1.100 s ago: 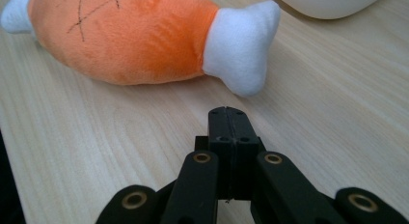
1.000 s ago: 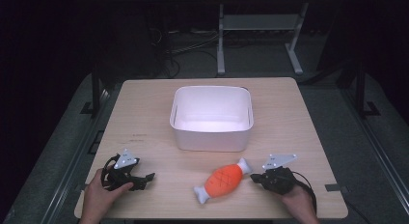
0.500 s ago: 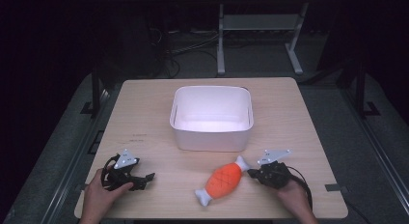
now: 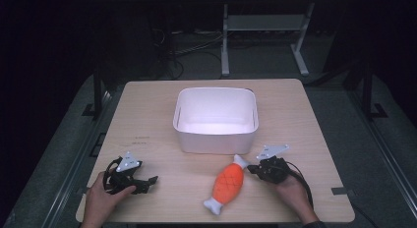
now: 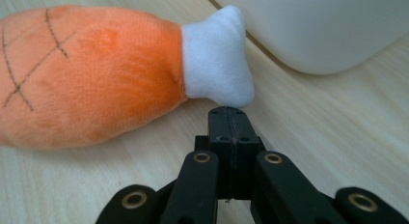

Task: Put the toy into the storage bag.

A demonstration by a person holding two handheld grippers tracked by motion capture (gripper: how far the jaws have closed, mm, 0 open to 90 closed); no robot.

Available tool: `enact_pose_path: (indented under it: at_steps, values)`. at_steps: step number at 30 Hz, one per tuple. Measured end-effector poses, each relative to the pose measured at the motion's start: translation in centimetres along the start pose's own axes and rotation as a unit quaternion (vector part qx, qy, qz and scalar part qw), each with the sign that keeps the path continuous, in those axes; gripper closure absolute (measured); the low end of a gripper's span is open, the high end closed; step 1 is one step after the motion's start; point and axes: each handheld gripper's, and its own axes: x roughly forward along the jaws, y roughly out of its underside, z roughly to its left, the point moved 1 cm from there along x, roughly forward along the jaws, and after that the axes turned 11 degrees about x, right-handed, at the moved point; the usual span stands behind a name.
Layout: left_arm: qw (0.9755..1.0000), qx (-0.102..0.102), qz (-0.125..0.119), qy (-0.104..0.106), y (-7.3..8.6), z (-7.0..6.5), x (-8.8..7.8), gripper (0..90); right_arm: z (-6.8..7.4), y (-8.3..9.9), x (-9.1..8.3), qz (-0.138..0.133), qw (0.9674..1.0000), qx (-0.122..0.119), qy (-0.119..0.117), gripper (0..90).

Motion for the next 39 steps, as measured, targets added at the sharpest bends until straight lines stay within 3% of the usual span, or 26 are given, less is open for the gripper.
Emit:
enact_pose_path:
  at_steps: [27,39]
  values:
    - [1.0,0.002,0.004,0.001,0.0,0.0,0.0,13.2,1.4,-4.0,2.7,-0.008,0.9993,-0.031,-0.018,89.6]
    - [1.0,0.002,0.003,0.001,0.0,0.0,0.0,13.2,2.3,-4.9,3.8,-0.01,0.9983,-0.051,-0.027,89.6]
